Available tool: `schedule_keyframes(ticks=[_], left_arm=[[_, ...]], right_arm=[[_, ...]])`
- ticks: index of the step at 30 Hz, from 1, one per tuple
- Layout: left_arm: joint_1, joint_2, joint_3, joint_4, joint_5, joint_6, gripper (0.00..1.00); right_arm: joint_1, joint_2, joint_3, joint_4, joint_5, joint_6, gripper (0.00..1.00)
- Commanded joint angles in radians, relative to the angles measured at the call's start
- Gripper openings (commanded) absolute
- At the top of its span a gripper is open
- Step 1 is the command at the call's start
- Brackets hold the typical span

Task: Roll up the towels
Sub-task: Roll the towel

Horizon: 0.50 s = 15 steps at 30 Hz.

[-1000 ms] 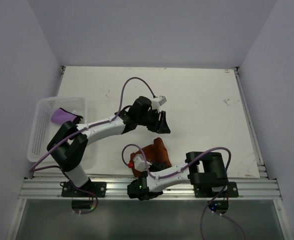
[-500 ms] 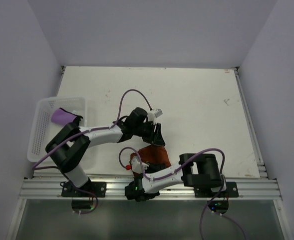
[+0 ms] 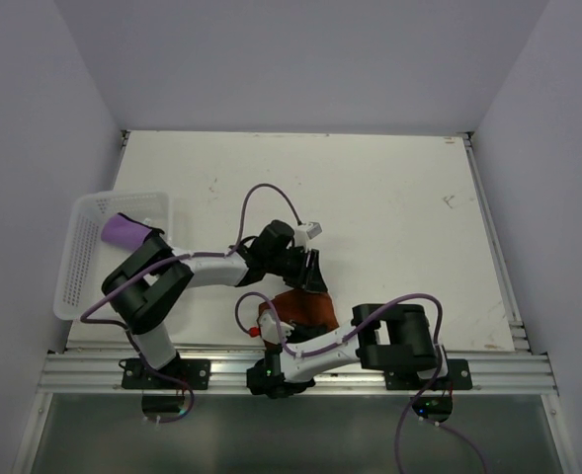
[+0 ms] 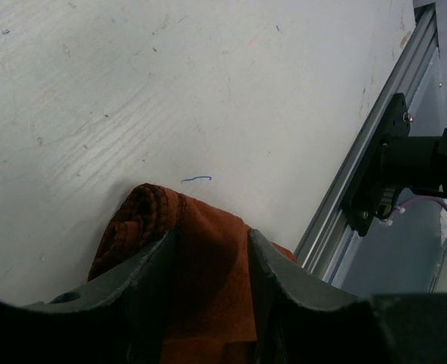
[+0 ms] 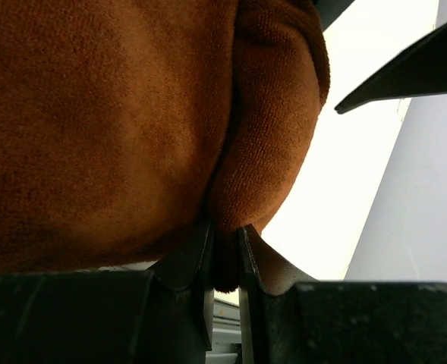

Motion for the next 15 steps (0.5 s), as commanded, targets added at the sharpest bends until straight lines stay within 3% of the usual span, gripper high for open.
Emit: schedule_keyframes(ticks=[1, 4, 6, 9, 15], left_arm=[[-0.008, 0.032, -0.016, 0.057, -0.021, -0.017, 0.47], [-0.007, 0.046, -0.024, 0.057, -0.047, -0.015, 0.46], [-0.008, 0.052, -0.033, 0.060, -0.053, -0.016, 0.46], [-0.007, 0.056, -0.046, 0.068, -0.067, -0.016, 0.45], [-0.008, 0.056, -0.067, 0.082, -0.078, -0.021, 0.45]], right_arm=[[0.009, -0.037, 0.009, -0.006, -0.034, 0.032, 0.17], [0.009, -0.074, 0.002, -0.002, -0.038, 0.035, 0.23], [0.009, -0.108, -0.012, 0.006, -0.046, 0.038, 0.35], [0.011, -0.157, -0.030, 0.018, -0.057, 0.058, 0.43], [0.015, -0.257, -0.066, 0.038, -0.072, 0.087, 0.47]])
